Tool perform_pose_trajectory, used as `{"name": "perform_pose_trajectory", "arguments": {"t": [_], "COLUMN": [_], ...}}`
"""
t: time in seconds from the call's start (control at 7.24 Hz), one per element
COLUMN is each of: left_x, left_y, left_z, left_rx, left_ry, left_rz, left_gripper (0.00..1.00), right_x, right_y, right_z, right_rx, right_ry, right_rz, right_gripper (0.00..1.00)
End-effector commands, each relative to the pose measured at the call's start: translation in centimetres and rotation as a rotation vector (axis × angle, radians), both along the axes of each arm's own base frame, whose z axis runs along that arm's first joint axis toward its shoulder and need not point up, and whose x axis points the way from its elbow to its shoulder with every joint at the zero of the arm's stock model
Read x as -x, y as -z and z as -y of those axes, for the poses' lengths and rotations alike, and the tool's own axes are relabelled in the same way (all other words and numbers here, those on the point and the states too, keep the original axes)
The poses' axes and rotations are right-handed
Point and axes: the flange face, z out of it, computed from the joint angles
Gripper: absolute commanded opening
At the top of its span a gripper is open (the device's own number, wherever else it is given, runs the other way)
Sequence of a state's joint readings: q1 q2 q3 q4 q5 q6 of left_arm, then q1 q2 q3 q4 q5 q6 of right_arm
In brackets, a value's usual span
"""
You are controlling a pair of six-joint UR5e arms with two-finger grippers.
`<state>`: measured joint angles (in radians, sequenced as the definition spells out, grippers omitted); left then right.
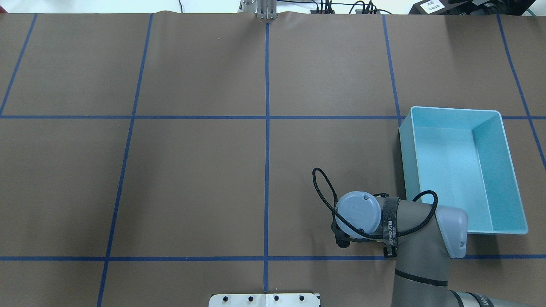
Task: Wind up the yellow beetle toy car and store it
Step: 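Close the right gripper on the car and lift it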
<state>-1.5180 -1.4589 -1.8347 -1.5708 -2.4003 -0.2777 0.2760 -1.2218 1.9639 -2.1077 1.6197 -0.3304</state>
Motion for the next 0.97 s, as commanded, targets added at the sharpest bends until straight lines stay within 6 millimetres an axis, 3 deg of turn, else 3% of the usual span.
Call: {"name": "perform_pose_trajectory", "arguments": {"t": [0.0,0.14,0.28,0.41,0.69,0.83], "left_x": [0.0,0.0,0.0,0.0,0.1,0.4], "left_y": [0.0,0.0,0.0,0.0,-0.2,-0.3], "left_z": [0.0,0.0,0.0,0.0,0.0,0.0], "left_rx": [0.000,0.000,0.000,0.000,0.003,0.006], "left_ry": [0.001,0.001,0.001,0.001,0.002,0.010], "left_rz": [0.000,0.000,0.001,0.001,0.001,0.001], "left_gripper": [1.00,1.00,1.00,1.00,1.00,1.00], "right_x": [0.5,0.5,0.5,0.5,0.4,-0.6], "right_y": [-0.5,-0.5,-0.4,0.0,0.5,1.1], "right_z": [-0.1,-0.2,-0.2,-0.2,-0.2,0.6], "right_rx": [0.004,0.004,0.006,0.002,0.012,0.046], "right_ry": [0.013,0.015,0.015,0.017,0.018,0.006], "right_rz": [-0.013,-0.013,-0.010,-0.003,0.004,0.011], "right_gripper": [0.91,0.84,0.65,0.28,0.04,0.04]}}
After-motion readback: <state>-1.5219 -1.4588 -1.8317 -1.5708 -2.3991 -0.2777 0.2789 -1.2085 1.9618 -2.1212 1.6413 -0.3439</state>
